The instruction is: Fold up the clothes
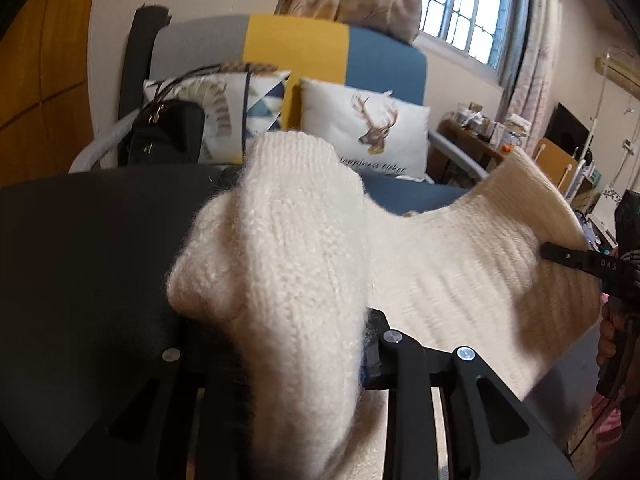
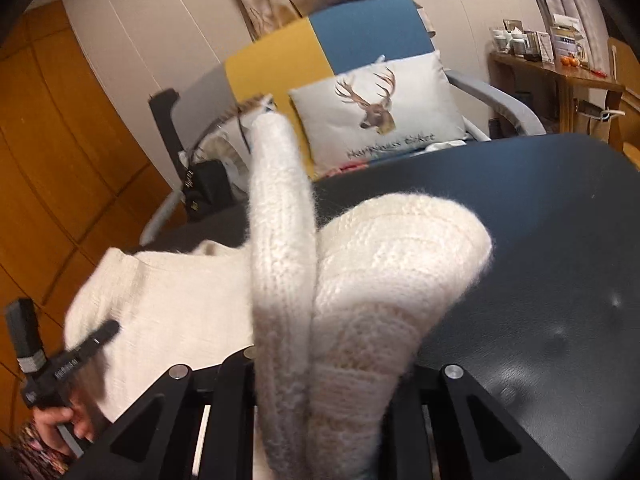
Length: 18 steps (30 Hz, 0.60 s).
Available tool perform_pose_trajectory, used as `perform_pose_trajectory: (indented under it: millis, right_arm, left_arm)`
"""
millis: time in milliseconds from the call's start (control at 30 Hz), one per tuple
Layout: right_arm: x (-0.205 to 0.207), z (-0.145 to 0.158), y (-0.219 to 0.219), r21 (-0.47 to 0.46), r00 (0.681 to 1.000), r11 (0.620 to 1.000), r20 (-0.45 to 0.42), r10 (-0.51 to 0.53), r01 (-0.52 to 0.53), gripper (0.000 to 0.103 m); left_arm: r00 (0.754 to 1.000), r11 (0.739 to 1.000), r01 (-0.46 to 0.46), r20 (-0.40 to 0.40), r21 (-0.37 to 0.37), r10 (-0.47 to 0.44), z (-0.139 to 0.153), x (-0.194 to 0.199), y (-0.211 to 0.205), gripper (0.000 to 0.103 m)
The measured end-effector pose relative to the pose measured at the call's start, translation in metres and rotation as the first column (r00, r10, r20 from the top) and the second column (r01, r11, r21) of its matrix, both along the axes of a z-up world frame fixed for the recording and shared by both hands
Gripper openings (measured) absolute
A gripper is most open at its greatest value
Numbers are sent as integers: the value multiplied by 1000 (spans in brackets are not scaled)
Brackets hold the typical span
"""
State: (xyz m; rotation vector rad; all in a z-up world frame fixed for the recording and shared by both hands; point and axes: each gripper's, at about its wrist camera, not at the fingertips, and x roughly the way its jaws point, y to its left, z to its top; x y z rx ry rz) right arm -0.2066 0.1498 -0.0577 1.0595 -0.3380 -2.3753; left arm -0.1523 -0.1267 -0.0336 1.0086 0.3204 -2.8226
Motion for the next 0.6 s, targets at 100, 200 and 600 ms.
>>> perform_pose_trajectory:
  millis: [100, 200, 600]
  right_arm:
    - [10, 15, -3, -62, 1000, 998, 9, 15, -15, 18]
    - [18, 31, -10, -143, 999, 989, 12, 44, -41, 18]
    - [37, 116, -99, -259, 971, 936, -93, 220, -237, 18]
  left_arm:
    - [999, 1000, 6, -40, 8, -6, 16, 12, 10, 28]
    - [997, 1000, 6, -83, 27, -4, 32, 24, 12, 28]
    - [964, 996, -95, -250, 1, 92, 108, 94, -17, 28]
